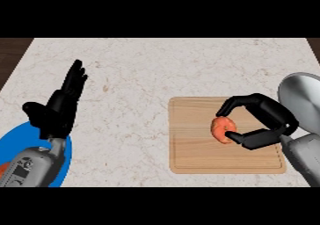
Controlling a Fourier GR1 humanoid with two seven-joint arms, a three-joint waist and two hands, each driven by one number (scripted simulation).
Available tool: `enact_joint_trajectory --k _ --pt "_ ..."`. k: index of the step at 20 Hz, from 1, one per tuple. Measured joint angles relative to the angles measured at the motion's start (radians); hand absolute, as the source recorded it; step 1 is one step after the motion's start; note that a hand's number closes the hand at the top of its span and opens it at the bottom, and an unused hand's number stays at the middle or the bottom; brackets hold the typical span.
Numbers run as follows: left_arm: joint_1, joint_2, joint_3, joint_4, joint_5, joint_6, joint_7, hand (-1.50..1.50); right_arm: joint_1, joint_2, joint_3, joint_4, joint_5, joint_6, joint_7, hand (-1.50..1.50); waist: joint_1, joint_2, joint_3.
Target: Pick the squash from the cutting board and place it in the pan
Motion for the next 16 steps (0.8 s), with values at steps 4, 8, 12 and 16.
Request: enact_joint_trajectory --k 4,8,12,16 --pt "0.014 0.017 0.035 0.023 0.015 -0.017 -0.021 0.0 0.016 -0.064 -0.061 0.108 0.114 0.021 -0.282 -1.5 -0.021 -0.008 0.0" --pt "0.008 0.025 0.056 0.04 0.025 -0.037 -0.028 0.0 -0.038 -0.169 -0.112 0.233 0.197 0.028 -0.432 -1.5 -0.021 -0.011 -0.001" --pt "0.003 0.024 0.066 0.072 0.031 -0.061 -0.049 0.0 -0.123 -0.269 -0.087 0.291 0.309 0.019 -0.473 -1.5 -0.017 -0.013 -0.003" --pt "0.007 0.024 0.084 0.089 0.035 -0.077 -0.067 0.0 -0.229 -0.333 -0.043 0.304 0.402 0.029 -0.459 -1.5 -0.019 -0.018 -0.005"
